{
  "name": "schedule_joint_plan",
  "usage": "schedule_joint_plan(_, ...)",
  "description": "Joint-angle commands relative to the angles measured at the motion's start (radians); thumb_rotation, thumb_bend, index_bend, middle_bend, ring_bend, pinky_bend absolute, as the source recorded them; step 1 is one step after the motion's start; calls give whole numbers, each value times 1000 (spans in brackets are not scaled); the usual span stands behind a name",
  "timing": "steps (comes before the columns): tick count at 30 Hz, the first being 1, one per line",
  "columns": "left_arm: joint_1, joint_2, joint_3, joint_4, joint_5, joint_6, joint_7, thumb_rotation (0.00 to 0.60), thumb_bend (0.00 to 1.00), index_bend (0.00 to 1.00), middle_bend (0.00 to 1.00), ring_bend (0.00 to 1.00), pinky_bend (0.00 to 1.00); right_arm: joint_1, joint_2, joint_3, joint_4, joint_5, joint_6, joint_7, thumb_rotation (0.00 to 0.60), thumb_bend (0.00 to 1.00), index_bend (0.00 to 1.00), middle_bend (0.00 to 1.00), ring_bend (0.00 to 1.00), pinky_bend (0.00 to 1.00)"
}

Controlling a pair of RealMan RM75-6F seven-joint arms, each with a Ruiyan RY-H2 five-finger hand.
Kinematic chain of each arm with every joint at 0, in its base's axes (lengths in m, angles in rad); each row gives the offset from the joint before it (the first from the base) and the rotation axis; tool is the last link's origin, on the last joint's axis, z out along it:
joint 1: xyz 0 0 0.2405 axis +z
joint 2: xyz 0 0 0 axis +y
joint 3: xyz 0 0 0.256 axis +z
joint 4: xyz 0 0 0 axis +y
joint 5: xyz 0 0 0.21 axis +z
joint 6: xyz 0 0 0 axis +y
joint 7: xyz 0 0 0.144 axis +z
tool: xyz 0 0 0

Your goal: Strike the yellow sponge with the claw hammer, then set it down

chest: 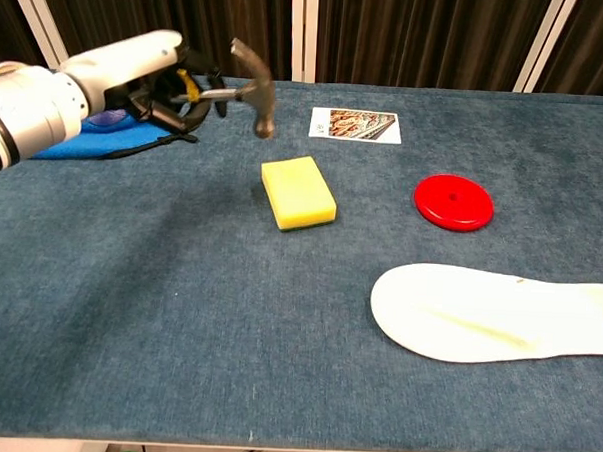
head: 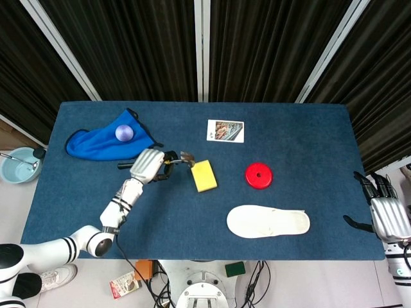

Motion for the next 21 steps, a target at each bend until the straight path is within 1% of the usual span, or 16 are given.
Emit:
schedule_joint_plan(1, 9, -49, 7, 116, -50, -44, -7, 600, 932, 865, 930, 887, 858, 3, -2, 0, 2, 0, -4, 0, 600, 84, 83, 158, 7, 70)
schedule_joint_plan(3, 9, -75, 13, 177, -62, -55, 10, 600, 933, 849, 911, 870, 835, 4, -2, 0, 2, 1, -6, 0, 600, 83, 82, 158, 7, 70)
schedule_joint_plan(7, 7, -103, 15, 237, -75, -80, 16, 600, 930, 808, 866, 833, 789, 4, -2, 0, 0, 2, -7, -2, 600, 83, 82, 158, 7, 70)
schedule_joint_plan(8, 7, -106, 15, 244, -77, -86, 14, 600, 929, 787, 846, 817, 766, 4, -2, 0, -1, 2, -7, -3, 600, 83, 82, 158, 7, 70)
schedule_joint_plan(10, 4, -102, 16, 246, -90, -115, 24, 600, 894, 717, 786, 779, 713, 4, -1, -1, -3, 2, -7, -5, 600, 83, 82, 158, 7, 70)
schedule_joint_plan(13, 0, -84, 16, 222, -113, -150, 58, 600, 750, 557, 661, 677, 606, 3, 1, -1, -7, 2, -7, -7, 600, 83, 82, 159, 7, 70)
schedule_joint_plan(14, 0, -73, 14, 204, -127, -164, 73, 600, 699, 498, 606, 617, 556, 3, 3, -1, -9, 2, -5, -9, 600, 83, 82, 160, 7, 70)
schedule_joint_plan(15, 1, -65, 12, 188, -138, -169, 84, 600, 638, 426, 529, 527, 511, 2, 3, -1, -11, 1, -3, -9, 600, 83, 82, 161, 7, 70)
schedule_joint_plan(16, 4, -57, 9, 174, -147, -169, 95, 600, 599, 382, 484, 473, 489, 1, 4, -1, -12, 0, -2, -10, 600, 83, 82, 162, 7, 70)
schedule_joint_plan(17, 8, -49, 4, 154, -155, -157, 108, 600, 533, 305, 410, 385, 463, 1, 5, -1, -14, 0, 0, -10, 600, 84, 82, 164, 7, 70)
schedule_joint_plan(18, 13, -44, 1, 140, -156, -142, 116, 600, 491, 257, 357, 329, 448, 0, 6, -1, -15, 0, 1, -11, 600, 83, 82, 164, 7, 70)
schedule_joint_plan(21, 29, -19, -2, 91, -164, -115, 140, 600, 427, 195, 266, 241, 399, 0, 7, 0, -17, 0, 2, -11, 600, 84, 82, 165, 7, 70)
